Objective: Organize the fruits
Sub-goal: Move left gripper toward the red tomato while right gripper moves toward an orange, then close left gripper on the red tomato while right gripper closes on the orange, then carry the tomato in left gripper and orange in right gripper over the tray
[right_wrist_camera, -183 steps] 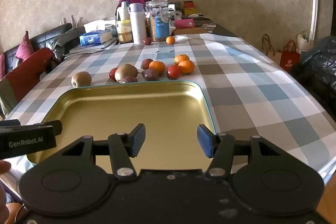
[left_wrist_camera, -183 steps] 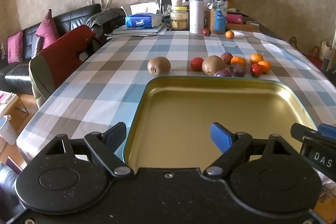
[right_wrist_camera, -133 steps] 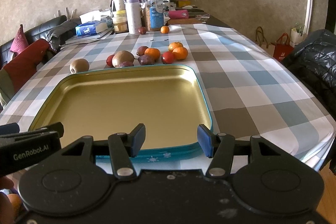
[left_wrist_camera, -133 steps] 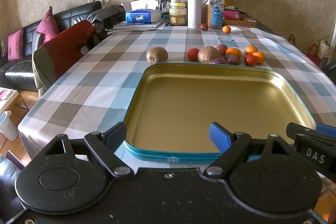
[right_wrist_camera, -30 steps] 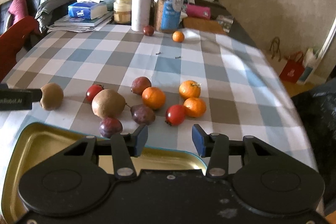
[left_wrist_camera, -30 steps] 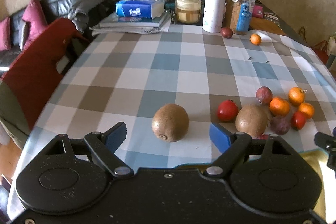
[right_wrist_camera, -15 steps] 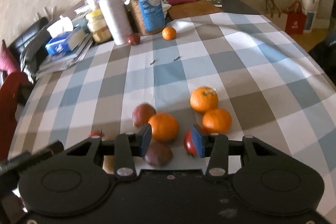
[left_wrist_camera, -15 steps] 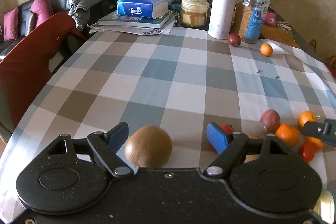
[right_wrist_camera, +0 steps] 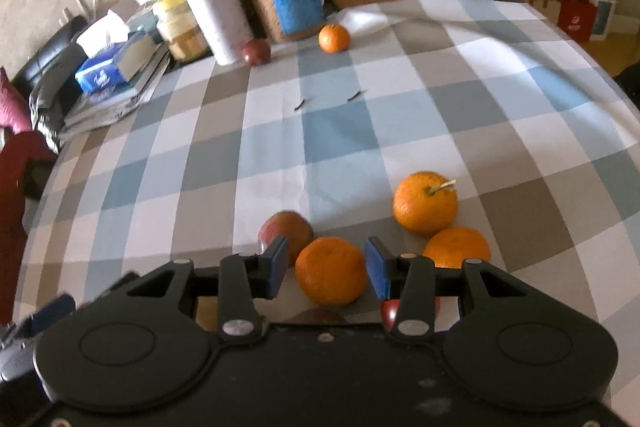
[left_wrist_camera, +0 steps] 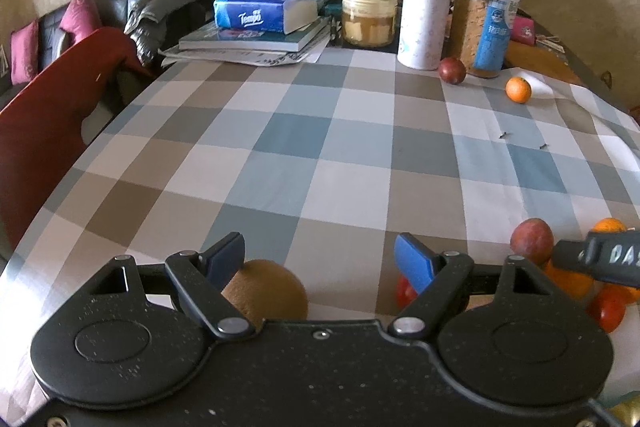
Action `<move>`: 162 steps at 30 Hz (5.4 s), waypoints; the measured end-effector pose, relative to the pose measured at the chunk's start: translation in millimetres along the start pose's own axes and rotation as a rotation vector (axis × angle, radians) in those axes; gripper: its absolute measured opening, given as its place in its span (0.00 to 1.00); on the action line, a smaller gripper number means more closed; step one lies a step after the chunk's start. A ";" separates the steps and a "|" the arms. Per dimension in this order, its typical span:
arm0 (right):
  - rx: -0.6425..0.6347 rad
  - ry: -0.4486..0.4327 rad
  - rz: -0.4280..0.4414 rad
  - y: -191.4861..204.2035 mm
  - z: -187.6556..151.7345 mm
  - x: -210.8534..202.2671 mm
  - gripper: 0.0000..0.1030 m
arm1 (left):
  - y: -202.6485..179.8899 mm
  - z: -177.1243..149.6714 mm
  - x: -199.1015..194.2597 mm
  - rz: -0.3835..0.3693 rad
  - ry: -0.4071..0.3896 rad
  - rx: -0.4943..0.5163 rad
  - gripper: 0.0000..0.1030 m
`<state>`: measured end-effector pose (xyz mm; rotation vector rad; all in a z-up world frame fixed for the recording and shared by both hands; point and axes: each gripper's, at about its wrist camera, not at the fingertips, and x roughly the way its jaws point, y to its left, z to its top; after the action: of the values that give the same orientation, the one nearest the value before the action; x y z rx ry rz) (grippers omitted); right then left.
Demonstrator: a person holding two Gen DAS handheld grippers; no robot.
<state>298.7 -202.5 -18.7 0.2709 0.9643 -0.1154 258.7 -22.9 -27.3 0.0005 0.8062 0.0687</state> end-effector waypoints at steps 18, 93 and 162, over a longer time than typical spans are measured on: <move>-0.020 0.066 -0.041 1.4 -4.0 16.8 0.42 | -11.3 -5.0 2.1 -0.142 -0.001 0.036 0.81; 0.073 -0.066 -0.051 -19.1 -5.6 -7.8 0.42 | -27.2 -5.9 15.0 -0.245 0.056 0.074 0.56; -0.074 -0.168 0.150 -12.7 -56.7 -100.6 0.42 | 19.9 -87.0 -114.8 -0.193 0.109 0.101 0.44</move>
<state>193.8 -201.2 31.3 0.2605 0.7769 0.0344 115.6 -12.4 -4.2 0.0143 0.9140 -0.1561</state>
